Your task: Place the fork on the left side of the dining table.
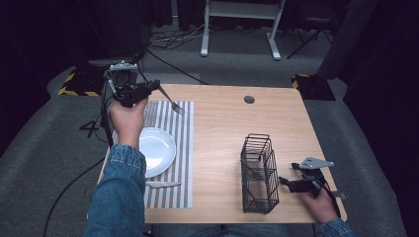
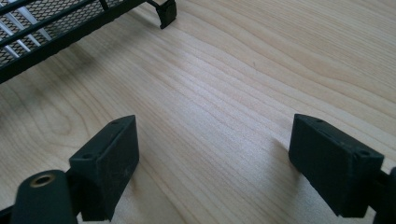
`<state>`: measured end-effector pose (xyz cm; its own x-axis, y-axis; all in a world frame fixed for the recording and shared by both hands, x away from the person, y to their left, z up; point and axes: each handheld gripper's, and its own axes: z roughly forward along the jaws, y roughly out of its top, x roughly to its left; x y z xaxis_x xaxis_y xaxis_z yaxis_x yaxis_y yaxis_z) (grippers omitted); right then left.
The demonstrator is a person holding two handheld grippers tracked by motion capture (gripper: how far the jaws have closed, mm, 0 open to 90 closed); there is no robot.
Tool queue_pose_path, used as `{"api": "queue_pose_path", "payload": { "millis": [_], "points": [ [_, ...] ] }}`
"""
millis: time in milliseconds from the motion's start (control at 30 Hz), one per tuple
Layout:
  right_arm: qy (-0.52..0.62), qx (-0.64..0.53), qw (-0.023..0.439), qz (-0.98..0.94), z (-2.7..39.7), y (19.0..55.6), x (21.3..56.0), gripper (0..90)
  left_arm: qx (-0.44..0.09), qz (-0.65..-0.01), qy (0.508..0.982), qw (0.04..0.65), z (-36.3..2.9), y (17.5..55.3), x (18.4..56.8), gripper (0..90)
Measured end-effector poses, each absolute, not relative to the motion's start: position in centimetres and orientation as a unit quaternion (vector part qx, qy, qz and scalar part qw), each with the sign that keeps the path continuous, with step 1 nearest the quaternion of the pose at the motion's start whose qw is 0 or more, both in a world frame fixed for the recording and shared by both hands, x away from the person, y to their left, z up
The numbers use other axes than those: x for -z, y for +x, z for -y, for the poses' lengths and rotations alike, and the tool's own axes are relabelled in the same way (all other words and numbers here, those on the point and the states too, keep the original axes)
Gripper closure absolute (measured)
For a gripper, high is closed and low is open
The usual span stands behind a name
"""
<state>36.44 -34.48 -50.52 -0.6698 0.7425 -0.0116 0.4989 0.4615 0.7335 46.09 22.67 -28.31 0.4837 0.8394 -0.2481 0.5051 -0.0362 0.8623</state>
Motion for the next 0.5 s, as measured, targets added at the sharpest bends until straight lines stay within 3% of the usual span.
{"api": "queue_pose_path", "payload": {
  "millis": [500],
  "points": [
    [0.370, -0.364, 0.167, -0.838, 34.5, 36.4, 50.5, 16.2, -0.144, -0.520, 0.669, 0.511, -24.6, 48.8, 30.9, 85.7]
  ]
}}
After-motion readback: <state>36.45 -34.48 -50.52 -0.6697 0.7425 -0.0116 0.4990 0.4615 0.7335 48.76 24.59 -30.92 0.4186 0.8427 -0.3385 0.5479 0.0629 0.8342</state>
